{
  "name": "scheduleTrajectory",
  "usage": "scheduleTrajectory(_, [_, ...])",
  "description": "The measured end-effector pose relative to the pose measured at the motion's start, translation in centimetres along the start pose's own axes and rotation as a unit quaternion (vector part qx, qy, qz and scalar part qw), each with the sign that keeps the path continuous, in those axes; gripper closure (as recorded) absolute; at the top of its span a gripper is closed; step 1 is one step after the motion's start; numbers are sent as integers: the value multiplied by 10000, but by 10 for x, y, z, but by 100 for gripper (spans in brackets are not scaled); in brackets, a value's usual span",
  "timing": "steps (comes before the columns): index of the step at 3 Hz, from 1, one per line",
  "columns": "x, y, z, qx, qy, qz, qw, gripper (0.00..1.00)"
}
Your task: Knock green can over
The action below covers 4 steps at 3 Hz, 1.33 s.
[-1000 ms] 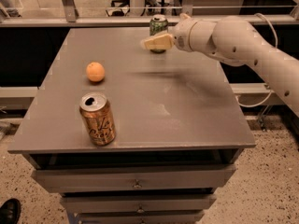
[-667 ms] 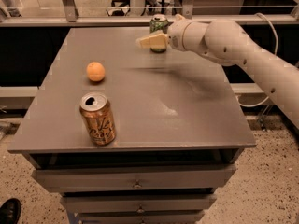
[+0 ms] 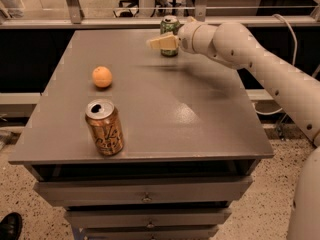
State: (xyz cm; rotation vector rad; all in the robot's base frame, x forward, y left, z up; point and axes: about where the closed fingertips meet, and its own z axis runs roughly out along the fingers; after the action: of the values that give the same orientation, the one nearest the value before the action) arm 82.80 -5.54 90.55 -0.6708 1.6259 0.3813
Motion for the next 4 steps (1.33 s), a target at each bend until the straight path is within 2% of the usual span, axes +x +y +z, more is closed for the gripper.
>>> scheduleTrajectory(1, [9,-15,0,149,30,121,9998,25])
scheduleTrajectory(2, [14,-15,-2,121,104,224,9996,49])
scheduleTrajectory(3, [14,-11,-16,-14,89,377,9992,72])
scheduleTrajectory(4, [-10,-10,-52,-227,-48,400,9989,100])
